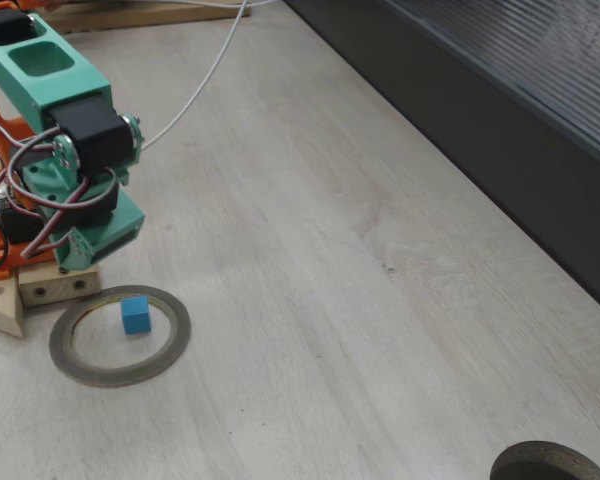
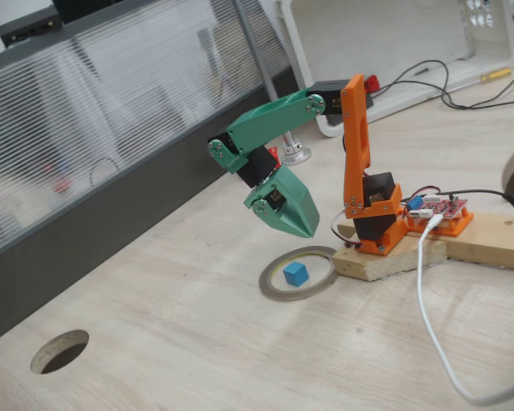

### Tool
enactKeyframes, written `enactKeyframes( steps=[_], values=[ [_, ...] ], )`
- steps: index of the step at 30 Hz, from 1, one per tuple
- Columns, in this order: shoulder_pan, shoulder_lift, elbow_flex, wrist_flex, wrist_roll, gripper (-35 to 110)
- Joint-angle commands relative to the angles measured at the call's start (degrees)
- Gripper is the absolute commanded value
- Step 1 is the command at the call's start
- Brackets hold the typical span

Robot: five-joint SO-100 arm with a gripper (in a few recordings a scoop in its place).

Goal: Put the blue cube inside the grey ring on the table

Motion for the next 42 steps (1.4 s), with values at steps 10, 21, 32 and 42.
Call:
enactKeyframes(
  steps=[10, 21, 32, 42],
  values=[
    [0.6, 5.4, 2.8, 1.0, 0.8, 0],
    [0.6, 13.4, 2.9, 1.0, 0.7, 0],
    [0.5, 12.6, 2.9, 0.9, 0.6, 0],
    [0.4, 12.4, 2.9, 0.9, 0.6, 0]
  ],
)
